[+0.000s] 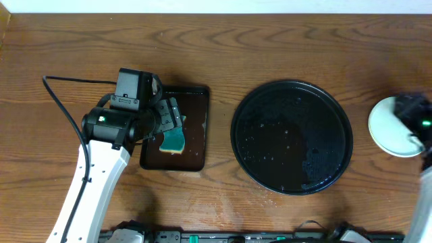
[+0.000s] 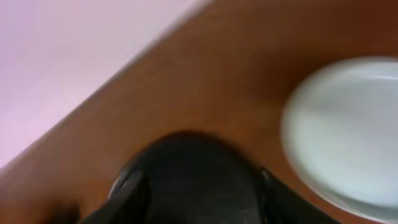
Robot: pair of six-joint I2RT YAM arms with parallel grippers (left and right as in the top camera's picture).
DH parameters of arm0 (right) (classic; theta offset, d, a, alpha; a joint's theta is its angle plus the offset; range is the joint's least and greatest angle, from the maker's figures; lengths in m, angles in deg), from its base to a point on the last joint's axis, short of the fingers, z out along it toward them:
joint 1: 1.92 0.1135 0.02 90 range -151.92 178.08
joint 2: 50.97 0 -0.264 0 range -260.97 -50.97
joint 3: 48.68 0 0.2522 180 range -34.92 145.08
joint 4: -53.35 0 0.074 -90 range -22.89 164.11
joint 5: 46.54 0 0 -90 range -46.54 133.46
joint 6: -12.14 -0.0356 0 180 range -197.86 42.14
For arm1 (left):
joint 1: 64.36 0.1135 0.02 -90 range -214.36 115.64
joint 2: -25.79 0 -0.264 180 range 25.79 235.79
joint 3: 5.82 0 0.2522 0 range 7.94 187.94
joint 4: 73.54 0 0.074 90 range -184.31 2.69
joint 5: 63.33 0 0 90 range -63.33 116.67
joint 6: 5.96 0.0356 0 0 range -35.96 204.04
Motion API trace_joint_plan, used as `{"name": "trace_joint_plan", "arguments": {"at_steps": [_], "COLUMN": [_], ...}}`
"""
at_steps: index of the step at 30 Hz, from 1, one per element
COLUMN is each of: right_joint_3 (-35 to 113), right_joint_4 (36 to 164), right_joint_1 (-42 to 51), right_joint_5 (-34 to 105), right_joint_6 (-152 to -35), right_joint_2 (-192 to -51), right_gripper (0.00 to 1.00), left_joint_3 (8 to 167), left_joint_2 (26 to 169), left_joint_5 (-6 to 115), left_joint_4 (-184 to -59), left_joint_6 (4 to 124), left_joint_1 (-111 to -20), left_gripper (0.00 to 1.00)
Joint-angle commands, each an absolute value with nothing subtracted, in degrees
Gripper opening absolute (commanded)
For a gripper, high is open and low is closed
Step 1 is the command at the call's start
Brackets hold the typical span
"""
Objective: Clean dirty plates on tray and stack at the side
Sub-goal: 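Place the pale green plate on the plate stack right of the tray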
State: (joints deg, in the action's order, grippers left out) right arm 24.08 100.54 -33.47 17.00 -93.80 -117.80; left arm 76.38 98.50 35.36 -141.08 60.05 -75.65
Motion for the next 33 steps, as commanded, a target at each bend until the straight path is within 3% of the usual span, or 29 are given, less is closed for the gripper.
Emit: {"name": "trace_joint_plan", "arguments": {"at_steps": [1, 2, 9, 15, 20, 25, 33], "right_joint_3": [24.32, 24.32, 24.32, 24.32, 23.19, 12.7, -11.63], "right_joint_4": [103.41, 104.06, 104.24, 105.33, 105.55, 96.28, 85.33], "right_joint_1": [-21.36, -17.15, -2.41, -0.1, 1.41, 3.4, 3.55], "right_joint_5": [14.4, 14.46, 12.76, 13.33, 26.53, 39.05, 39.12], "right_joint_6": [-88.06, -88.08, -90.66, -90.66, -90.44, -90.42, -91.09], "right_joint_2": [-107.31, -104.38, -96.58, -95.18, -92.62, -84.51, -68.25], "right_gripper": [0.66, 0.99, 0.99, 0.99, 0.99, 0.99, 0.99], "left_joint_3": [77.06, 77.06, 77.06, 77.06, 77.06, 77.06, 77.06], "left_joint_2": [98.76, 98.76, 98.76, 98.76, 98.76, 98.76, 98.76], "left_joint_5": [35.22, 35.22, 35.22, 35.22, 35.22, 35.22, 35.22], "left_joint_4": [-141.19, -141.19, -141.19, -141.19, -141.22, -141.19, -141.19], "left_joint_6": [59.98, 59.98, 59.98, 59.98, 59.98, 59.98, 59.98], "left_joint_1": [-75.36, -75.36, -75.36, -75.36, -75.36, -75.36, -75.36], "left_gripper": [0.83, 0.83, 0.83, 0.83, 0.83, 0.83, 0.83]}}
